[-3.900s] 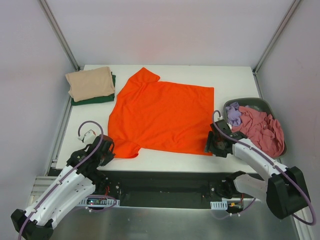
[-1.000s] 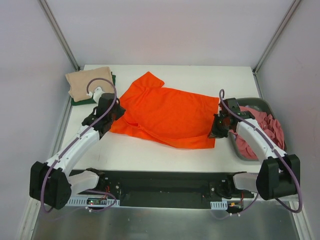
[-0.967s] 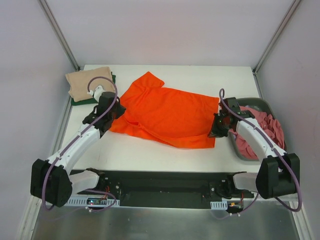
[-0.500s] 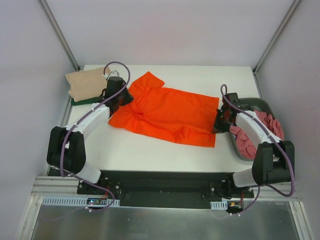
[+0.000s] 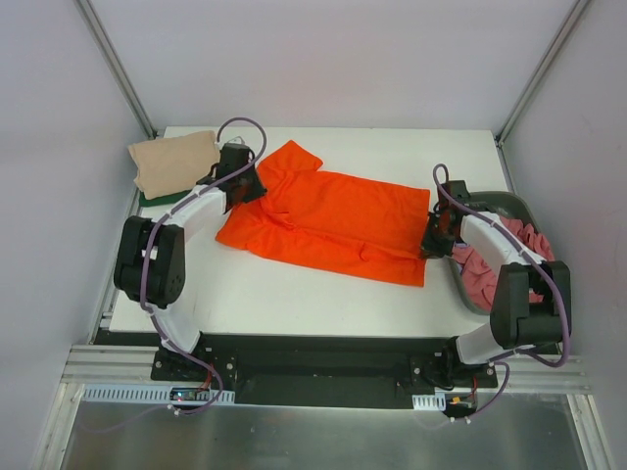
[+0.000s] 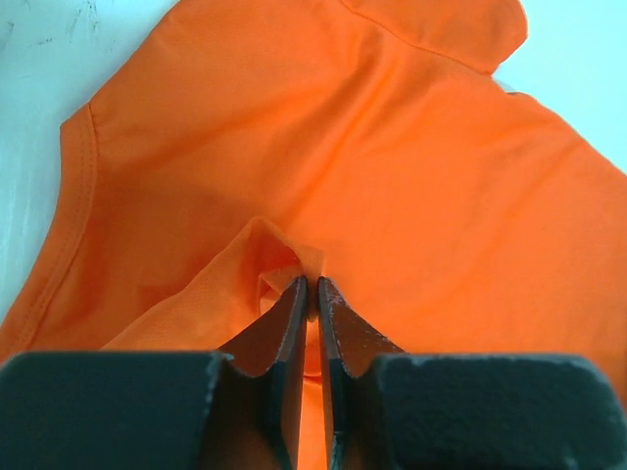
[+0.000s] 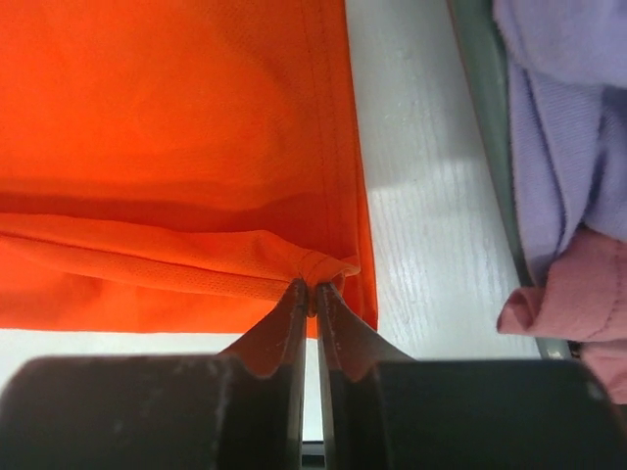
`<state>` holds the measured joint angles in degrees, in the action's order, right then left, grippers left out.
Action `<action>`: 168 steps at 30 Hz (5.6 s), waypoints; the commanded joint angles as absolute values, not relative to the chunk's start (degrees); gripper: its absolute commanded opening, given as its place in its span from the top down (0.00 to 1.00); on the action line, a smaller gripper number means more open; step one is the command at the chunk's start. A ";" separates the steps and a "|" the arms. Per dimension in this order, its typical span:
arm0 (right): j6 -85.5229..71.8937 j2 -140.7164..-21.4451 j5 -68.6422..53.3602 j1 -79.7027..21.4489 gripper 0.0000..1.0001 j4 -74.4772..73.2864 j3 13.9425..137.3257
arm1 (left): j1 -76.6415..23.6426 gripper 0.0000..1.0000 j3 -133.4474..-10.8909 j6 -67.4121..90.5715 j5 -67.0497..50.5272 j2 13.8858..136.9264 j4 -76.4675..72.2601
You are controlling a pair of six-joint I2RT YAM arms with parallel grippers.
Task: Fold and stack the t-shirts
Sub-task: Fold the flattened tshirt in 1/3 of the way, then grap the side of the flattened tshirt furthest away from the robot with both arms
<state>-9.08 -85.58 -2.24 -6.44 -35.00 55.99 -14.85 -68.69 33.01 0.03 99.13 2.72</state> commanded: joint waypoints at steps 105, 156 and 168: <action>-9.23 -50.52 5.45 -14.94 0.04 -11.95 38.04 | -14.60 0.01 -86.63 21.71 1.95 103.42 17.48; -7.38 -81.72 12.48 -15.03 0.04 -19.07 59.92 | -11.51 1.00 -126.21 8.35 -3.08 139.84 39.99; -6.68 -110.19 12.05 -12.83 0.12 -26.35 86.90 | -11.51 1.00 -123.14 8.00 -6.41 132.37 37.44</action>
<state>-6.90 -102.30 13.82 -14.46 -21.89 77.67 -11.27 -124.09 9.37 -3.22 139.17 37.74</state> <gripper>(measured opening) 0.926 0.011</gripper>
